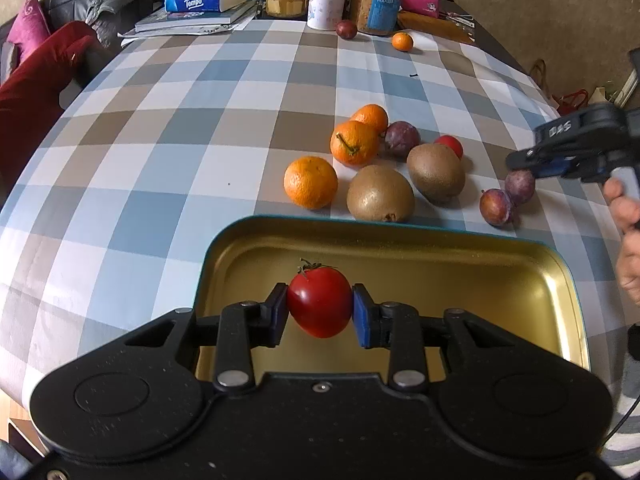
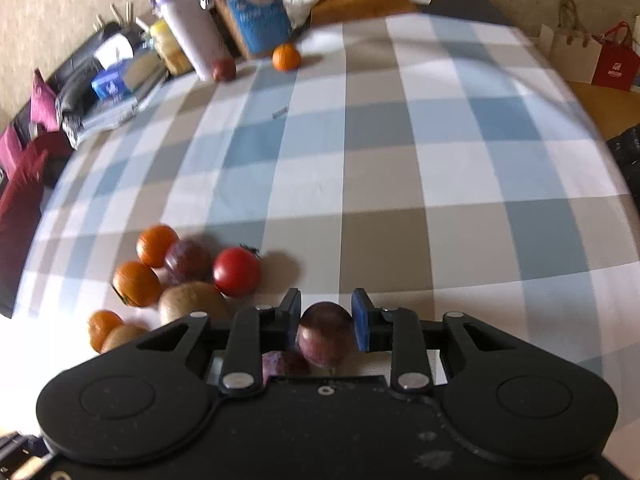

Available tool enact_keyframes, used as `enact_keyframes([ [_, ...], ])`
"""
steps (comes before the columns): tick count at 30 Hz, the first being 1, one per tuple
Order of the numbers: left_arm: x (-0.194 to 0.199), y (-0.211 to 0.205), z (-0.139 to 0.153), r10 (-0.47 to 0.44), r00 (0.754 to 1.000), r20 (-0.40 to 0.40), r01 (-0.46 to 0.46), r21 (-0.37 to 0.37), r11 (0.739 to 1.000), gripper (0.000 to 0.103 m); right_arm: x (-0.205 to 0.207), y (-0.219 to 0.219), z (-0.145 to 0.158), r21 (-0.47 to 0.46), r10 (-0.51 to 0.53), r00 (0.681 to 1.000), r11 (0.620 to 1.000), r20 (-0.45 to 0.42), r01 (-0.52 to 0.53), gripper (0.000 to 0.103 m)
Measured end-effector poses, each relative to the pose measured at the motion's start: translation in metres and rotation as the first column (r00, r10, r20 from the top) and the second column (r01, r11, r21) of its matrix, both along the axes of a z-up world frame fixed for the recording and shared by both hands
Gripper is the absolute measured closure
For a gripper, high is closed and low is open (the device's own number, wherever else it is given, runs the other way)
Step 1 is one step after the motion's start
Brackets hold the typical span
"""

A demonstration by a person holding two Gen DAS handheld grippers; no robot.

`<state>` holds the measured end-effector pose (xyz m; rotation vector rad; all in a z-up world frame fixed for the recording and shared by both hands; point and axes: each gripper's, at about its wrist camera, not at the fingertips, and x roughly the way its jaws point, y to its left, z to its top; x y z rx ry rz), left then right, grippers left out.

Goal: Organize fruits
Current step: 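Lift the tomato over the gold tray with the left tool while the right tool lifts the plum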

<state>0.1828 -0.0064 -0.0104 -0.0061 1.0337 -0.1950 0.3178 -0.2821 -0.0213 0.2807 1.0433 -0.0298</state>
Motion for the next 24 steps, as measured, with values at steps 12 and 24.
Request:
enact_keyframes([
  [12,-0.007,0.008,-0.001,0.000,1.000,-0.001,-0.001,-0.021,1.000,0.061,-0.015,0.010,0.023,-0.072,-0.038,0.999,0.997,0.039,0.041,0.082],
  [24,0.000,0.013,-0.008,0.008,1.000,-0.023,-0.009,-0.033,0.999,0.061,0.019,0.022,-0.004,-0.013,-0.031,0.998,0.999,-0.059,0.030,0.081],
])
